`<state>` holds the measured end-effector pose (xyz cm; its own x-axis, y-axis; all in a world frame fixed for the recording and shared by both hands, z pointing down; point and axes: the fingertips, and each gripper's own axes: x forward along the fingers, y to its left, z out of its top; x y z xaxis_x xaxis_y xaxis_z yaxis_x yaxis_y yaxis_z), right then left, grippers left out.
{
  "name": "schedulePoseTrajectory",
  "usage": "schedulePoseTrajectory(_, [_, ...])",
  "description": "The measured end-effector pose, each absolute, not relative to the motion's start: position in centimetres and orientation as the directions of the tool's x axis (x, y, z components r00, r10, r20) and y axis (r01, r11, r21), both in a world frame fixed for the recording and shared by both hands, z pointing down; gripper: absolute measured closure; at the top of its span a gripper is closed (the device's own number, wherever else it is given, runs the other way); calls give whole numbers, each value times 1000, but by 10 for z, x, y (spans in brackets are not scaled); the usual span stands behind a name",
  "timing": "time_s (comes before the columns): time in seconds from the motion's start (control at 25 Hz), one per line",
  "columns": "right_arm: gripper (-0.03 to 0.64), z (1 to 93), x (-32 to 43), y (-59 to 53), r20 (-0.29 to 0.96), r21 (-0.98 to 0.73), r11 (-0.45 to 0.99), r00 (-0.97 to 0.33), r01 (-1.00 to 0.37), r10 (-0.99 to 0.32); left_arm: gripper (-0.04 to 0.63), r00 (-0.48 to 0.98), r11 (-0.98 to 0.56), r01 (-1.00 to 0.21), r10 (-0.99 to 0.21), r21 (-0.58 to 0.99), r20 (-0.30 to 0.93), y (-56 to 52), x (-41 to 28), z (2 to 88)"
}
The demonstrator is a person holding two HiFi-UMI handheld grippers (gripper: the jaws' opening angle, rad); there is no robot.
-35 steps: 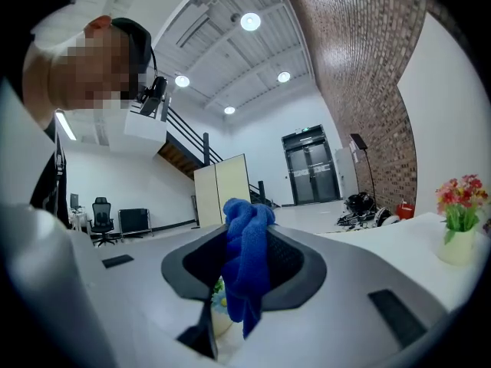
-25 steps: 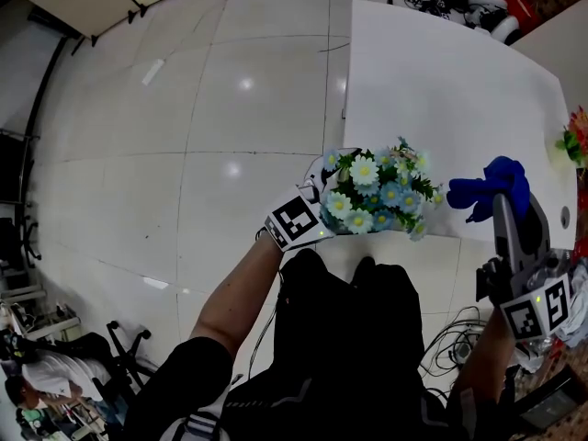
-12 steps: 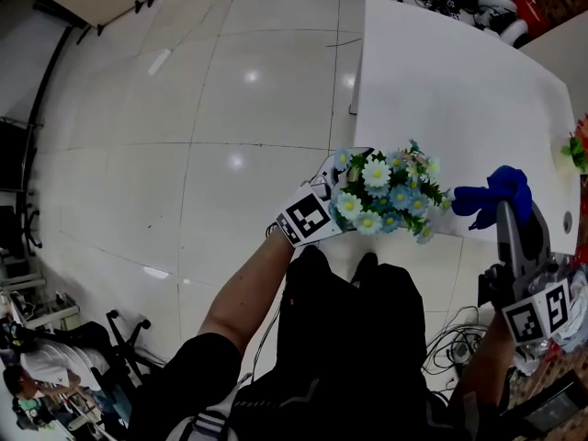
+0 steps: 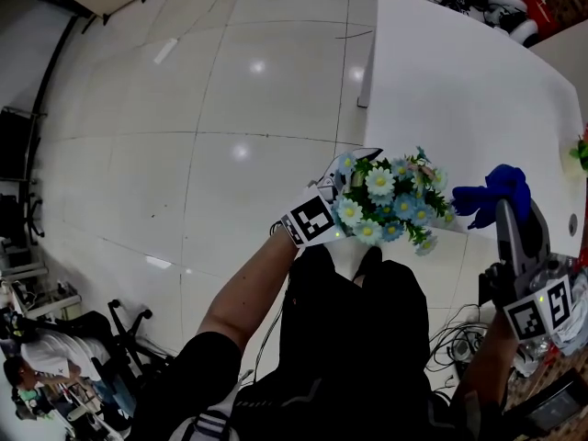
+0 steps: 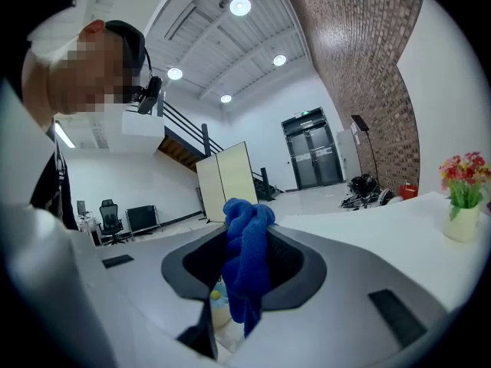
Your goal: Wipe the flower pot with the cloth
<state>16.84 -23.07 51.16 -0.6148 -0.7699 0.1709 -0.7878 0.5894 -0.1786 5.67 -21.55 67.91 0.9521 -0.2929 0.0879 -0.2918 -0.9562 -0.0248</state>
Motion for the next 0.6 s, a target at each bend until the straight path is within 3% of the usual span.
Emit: schedulePoseTrajectory(0.6, [514,511,159,-228,157,-184,626,-651,-758,-742,23,927,-928,-372,-373,-32,43,-211,54,675])
